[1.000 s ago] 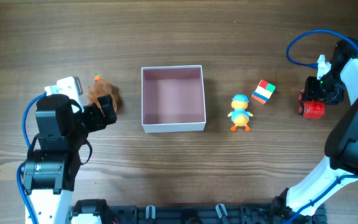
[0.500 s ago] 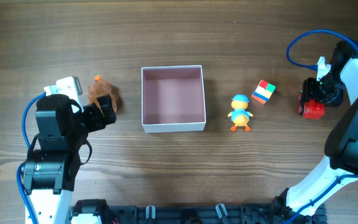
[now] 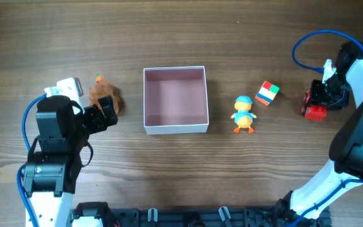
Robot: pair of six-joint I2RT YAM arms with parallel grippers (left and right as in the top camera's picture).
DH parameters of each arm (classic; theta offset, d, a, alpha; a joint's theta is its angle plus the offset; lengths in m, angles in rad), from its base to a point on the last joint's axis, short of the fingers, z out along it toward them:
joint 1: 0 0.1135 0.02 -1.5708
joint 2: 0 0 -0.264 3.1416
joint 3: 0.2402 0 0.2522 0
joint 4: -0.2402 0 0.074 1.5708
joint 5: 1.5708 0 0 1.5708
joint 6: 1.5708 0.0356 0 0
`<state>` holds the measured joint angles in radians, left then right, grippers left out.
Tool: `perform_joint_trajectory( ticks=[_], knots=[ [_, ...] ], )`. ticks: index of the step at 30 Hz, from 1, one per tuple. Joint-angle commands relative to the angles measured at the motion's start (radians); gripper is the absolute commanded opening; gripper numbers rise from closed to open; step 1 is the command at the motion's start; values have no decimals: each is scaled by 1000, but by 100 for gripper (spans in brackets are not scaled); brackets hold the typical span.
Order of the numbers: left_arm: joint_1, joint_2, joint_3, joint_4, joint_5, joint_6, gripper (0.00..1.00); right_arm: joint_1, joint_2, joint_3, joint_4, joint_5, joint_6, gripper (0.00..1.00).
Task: Pack container
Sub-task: 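Grasp the red fire truck with the right gripper and lift it, then carry the truck into the white box and release it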
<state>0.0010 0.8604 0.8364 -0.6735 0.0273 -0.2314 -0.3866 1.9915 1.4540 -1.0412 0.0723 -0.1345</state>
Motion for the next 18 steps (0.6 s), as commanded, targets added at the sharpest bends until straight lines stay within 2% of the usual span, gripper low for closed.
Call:
perform_joint_trajectory(
  ticks=[1,4,9,12,14,18],
  knots=[
    [-5,-2,21,4,-6,-8,100,2,-26,14,13,1,36,4],
    [-5,-2,21,4,-6,-8,100,3,-46,50,-4,-71,66,5],
    [-5,-2,21,3,-6,-8,100,89,-218,156,-80,-219,165,4],
    [-5,0,20,3,-6,-9,100,277,-365,219,-121,-220,242,4],
    [-5,6,20,3,-6,-9,100,462,-436,224,-88,-212,307,4],
    [-5,27,20,3,-6,-9,100,832,-431,224,21,-94,459,4]
  ],
)
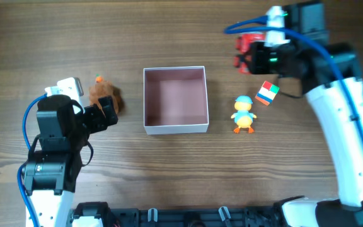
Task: Pack container
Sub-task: 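Carry the truck into the white box and release it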
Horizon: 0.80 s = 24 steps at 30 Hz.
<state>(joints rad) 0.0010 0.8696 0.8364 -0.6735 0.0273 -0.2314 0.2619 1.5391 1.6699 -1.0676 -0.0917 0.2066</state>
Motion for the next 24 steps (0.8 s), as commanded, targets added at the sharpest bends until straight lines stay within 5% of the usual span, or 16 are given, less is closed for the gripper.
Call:
perform_joint_trajectory(
  ticks=[1,9,24],
  knots=[
    [-5,24,20,3,-6,-9,100,257,47,8,77,99,118,4],
    [-5,40,20,3,-6,-9,100,401,388,8,145,125,205,4],
    [-5,40,20,3,-6,-9,100,403,578,6,229,83,265,4]
  ],
)
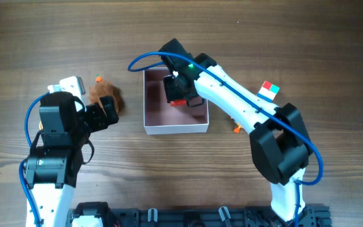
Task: Pack container
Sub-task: 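Carry the truck into the white box and release it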
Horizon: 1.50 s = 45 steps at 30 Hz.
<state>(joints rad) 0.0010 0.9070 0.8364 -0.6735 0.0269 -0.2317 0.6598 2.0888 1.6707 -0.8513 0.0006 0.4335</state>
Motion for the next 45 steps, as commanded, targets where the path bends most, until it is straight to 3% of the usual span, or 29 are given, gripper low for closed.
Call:
perform_joint_trajectory(
  ticks=[1,5,10,19,20,21,22,33,45],
  knots=[
    [-5,3,20,3,-6,-8,100,5,33,6,18,-10,39,4],
    [-5,3,20,3,-6,-8,100,5,36,6,41,-69,7,51],
    [-5,3,20,3,-6,-8,100,5,21,6,39,-62,-79,58],
    [-5,4,20,3,-5,-9,100,2,-216,6,-47,113,-134,50],
    [-5,6,20,2,-5,-9,100,2,-217,6,-62,113,-143,41],
    [-5,8,20,-10,-5,-9,100,1,-195,3,-92,112,-142,6],
    [-5,9,20,-19,-6,-9,100,1,-180,-2,-96,111,-141,4],
    [-5,10,20,-27,-6,-8,100,1,-5,-42,-75,105,-135,4],
    [-5,10,20,-27,-6,-8,100,1,15,-42,41,-2,-187,5]
  ],
)
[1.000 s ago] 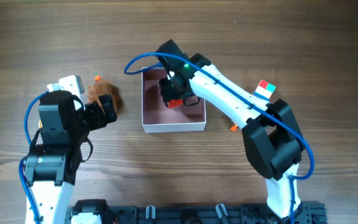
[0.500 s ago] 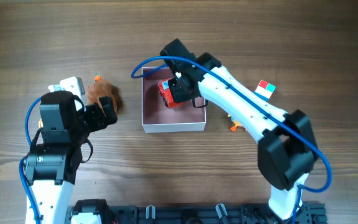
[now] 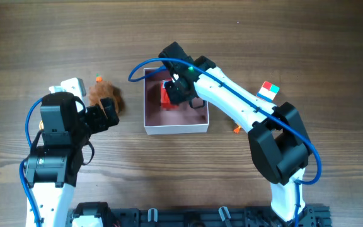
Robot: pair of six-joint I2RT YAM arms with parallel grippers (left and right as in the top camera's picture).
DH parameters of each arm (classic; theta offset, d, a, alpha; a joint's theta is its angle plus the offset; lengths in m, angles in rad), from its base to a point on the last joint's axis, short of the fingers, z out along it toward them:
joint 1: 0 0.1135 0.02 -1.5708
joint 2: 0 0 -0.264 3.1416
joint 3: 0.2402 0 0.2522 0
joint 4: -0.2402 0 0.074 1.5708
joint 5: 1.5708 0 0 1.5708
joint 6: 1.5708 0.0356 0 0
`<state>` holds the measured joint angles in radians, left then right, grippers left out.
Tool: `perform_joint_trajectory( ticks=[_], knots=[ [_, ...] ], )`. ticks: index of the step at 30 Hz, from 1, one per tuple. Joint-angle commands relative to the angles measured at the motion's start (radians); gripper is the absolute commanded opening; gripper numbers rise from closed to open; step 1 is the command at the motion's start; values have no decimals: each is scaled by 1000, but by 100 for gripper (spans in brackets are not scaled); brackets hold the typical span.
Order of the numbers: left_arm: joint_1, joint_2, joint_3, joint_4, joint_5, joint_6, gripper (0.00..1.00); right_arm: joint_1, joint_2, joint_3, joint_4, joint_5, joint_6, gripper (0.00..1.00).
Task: Pack container
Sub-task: 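Carry the truck into the white box and release it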
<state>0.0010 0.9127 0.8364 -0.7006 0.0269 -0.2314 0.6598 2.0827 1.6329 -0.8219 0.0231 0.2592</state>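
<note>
A white box (image 3: 175, 128) with a pink inside stands mid-table. My right gripper (image 3: 174, 93) reaches down into its far part and looks shut on a red toy (image 3: 166, 94), which sits low against the back wall. To the left of the box lies a brown plush toy (image 3: 104, 94). My left gripper (image 3: 108, 108) rests just below and beside the plush; its jaws do not show clearly. Only the orange feet of the yellow duck (image 3: 236, 130) peek out from under the right arm. A striped block (image 3: 270, 90) lies to the right.
The right arm (image 3: 232, 104) stretches across the table from the lower right over the box's right wall. A blue cable (image 3: 145, 64) loops above the box's far left corner. The left arm's base (image 3: 49, 167) stands at the lower left.
My right gripper has shifted a little left and deeper into the box, and the red toy now shows on its left side near the back wall. The left arm has stayed put.
My right gripper was at the far right on the red toy. Then it held the toy in the air above the striped block. After that it was over the box, and now it is down inside it. The left gripper stayed beside the plush throughout.
</note>
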Motion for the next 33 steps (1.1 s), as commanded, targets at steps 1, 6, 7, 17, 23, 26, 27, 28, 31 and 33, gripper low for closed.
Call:
perform_joint_trajectory(
  ticks=[1,6,7,17,23,26,27,28,31,33],
  knots=[
    [-5,4,20,0,-6,-9,100,1,21,-5,19,-24,-13,5],
    [-5,4,20,0,-5,-9,100,1,21,-5,-21,10,58,6],
    [-5,4,20,0,-6,-9,100,1,21,-5,-21,10,58,5],
    [-5,4,20,0,-6,-9,100,0,87,-5,21,10,69,6],
    [-5,4,20,0,-5,-9,100,0,89,-5,100,10,84,5],
    [-5,4,20,-1,-6,-9,100,0,89,-5,150,9,84,5],
    [-5,4,20,-1,-5,-9,100,0,89,-5,158,8,83,5],
    [-5,4,20,-1,-6,-9,100,0,89,-5,165,-5,80,5],
    [-5,4,20,-1,-6,-9,100,0,89,-5,168,-70,46,5],
    [-5,4,20,-1,-5,-9,100,0,89,-5,176,-112,25,5]
  ],
)
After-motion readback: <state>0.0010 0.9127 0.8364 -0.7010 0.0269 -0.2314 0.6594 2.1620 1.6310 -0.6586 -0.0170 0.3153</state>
